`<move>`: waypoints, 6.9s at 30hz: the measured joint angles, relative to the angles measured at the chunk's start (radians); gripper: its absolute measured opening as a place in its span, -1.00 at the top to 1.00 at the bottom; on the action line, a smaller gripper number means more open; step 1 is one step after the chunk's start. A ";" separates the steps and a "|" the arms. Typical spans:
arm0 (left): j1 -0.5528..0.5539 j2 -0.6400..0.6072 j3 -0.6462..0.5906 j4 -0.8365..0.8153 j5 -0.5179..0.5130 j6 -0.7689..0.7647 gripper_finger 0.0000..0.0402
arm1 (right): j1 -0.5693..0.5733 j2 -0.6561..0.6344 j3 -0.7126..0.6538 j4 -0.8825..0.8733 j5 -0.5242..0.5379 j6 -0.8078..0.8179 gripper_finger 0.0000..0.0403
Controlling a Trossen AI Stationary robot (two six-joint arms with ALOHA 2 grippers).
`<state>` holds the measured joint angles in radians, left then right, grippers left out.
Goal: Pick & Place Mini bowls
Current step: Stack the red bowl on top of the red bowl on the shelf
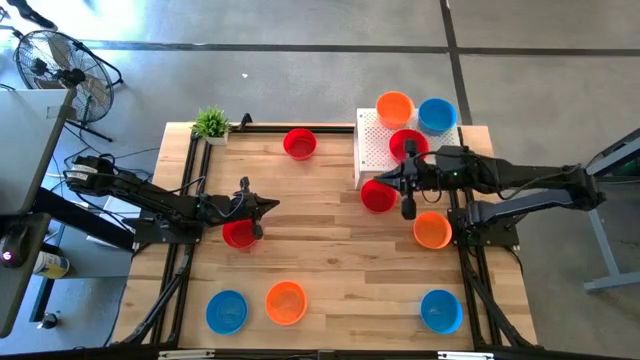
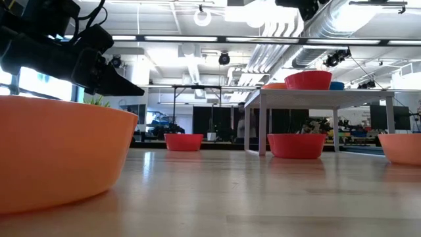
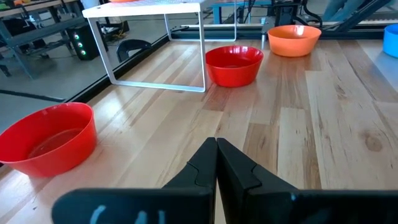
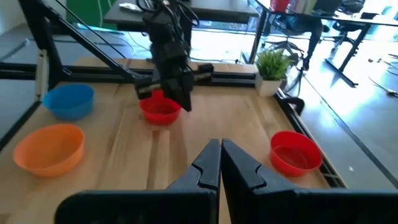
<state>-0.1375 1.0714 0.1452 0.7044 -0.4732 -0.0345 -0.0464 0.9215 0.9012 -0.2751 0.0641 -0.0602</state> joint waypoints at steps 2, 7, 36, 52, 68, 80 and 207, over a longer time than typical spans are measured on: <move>0.000 0.000 0.000 0.000 0.000 0.000 1.00 | 0.016 0.000 0.000 0.012 0.000 0.008 0.99; 0.000 0.000 0.000 0.000 0.000 0.000 1.00 | 0.070 0.000 0.000 0.020 0.035 0.012 1.00; 0.000 0.000 0.000 0.015 -0.004 0.031 1.00 | 0.339 0.136 0.001 0.301 0.065 -0.049 1.00; -0.001 0.000 0.000 -0.024 0.247 0.023 1.00 | 0.335 0.378 0.001 0.425 0.192 -0.067 1.00; 0.000 0.000 0.007 -0.097 0.237 0.031 1.00 | 0.338 0.575 0.001 0.595 0.025 -0.128 1.00; -0.066 0.000 0.202 -0.457 0.227 0.053 1.00 | 0.403 0.672 0.000 0.625 -0.021 -0.167 1.00; -0.111 0.616 0.695 -0.552 0.364 0.108 0.95 | 0.479 0.702 -0.550 1.550 0.102 -0.056 1.00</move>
<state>-0.2489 1.6878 0.8398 0.1527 -0.1095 0.0734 0.4324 1.6234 0.3515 1.2751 0.1661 -0.1158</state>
